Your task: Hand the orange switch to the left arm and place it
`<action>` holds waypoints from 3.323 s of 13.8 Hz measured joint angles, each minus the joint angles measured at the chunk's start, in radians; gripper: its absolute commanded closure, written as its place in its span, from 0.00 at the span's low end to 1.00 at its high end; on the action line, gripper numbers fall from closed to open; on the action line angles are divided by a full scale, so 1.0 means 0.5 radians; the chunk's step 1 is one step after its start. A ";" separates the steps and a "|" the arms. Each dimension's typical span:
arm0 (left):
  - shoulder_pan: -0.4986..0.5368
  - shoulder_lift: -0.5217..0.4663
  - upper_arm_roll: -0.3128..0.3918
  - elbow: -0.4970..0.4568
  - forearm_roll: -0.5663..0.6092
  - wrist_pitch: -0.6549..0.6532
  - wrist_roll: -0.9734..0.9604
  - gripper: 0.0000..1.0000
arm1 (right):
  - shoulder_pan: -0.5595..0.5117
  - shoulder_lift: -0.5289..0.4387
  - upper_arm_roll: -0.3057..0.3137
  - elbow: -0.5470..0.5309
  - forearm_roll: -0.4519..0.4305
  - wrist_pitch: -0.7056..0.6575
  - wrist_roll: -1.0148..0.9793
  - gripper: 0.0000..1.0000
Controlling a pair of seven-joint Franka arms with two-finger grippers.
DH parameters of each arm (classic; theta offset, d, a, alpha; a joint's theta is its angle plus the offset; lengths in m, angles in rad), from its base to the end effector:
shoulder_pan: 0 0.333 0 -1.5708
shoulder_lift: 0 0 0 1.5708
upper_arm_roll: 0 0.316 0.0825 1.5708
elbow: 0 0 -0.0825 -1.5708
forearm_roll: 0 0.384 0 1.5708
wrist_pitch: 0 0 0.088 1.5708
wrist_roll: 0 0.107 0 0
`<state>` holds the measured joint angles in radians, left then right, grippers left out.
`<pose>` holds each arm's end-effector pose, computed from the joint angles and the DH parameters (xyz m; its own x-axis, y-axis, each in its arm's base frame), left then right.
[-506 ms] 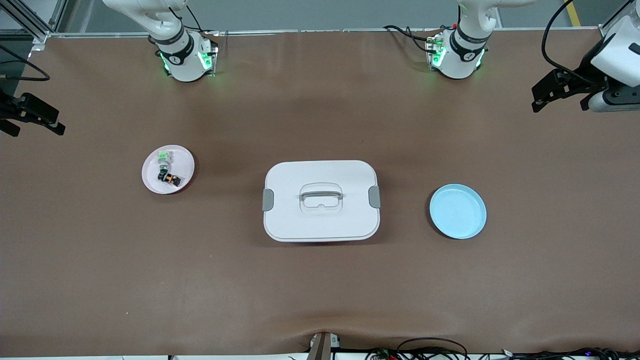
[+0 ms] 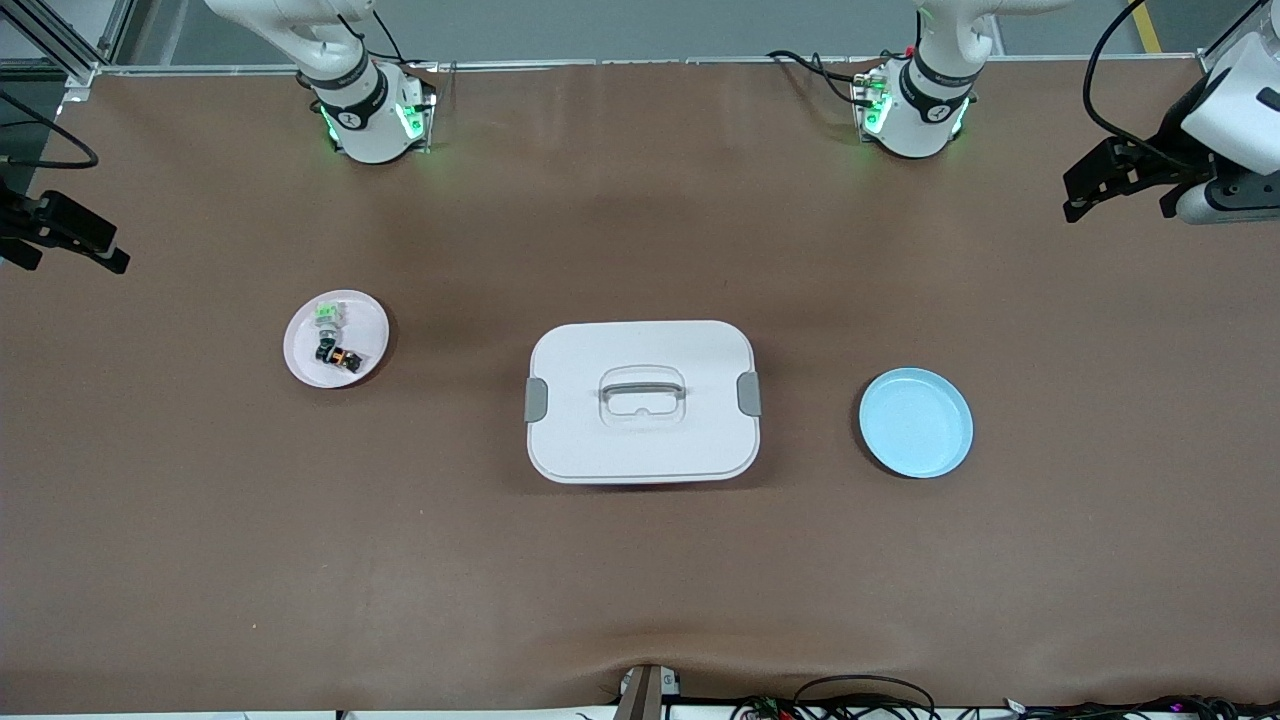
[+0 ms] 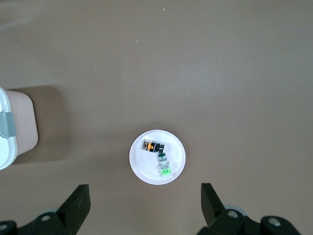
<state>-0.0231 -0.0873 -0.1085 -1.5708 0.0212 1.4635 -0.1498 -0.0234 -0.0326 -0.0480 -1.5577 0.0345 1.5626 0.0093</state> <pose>0.5115 -0.0681 0.6617 0.9997 0.0210 -0.0157 0.0205 -0.9992 -0.0333 0.5428 -0.0356 0.6479 0.9961 -0.0803 0.0371 -0.0790 -0.9962 -0.0364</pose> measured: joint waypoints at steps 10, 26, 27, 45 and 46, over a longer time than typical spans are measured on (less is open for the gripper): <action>-0.002 0.003 -0.002 0.001 0.000 -0.018 0.000 0.00 | -0.054 0.076 -0.028 -0.008 0.012 0.016 -0.202 0.00; -0.002 0.015 -0.004 0.001 0.000 -0.017 0.000 0.00 | -0.127 0.001 -0.011 -1.282 0.233 1.113 0.051 0.00; -0.002 0.015 -0.004 0.001 0.000 -0.018 0.000 0.00 | -0.105 0.001 -0.010 -1.346 0.232 1.199 0.061 0.00; 0.004 0.015 -0.002 0.007 0.000 -0.029 -0.001 0.00 | 0.078 0.544 -0.003 -1.696 0.225 2.151 0.546 0.00; 0.004 0.015 -0.002 0.011 0.000 -0.029 -0.001 0.00 | 0.085 0.557 -0.003 -1.699 0.225 2.160 0.546 0.00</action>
<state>-0.0213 -0.0798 -0.1094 -1.5653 0.0212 1.4489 -0.1503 0.0193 0.2461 -0.0498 -2.4071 0.1467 2.6426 0.2825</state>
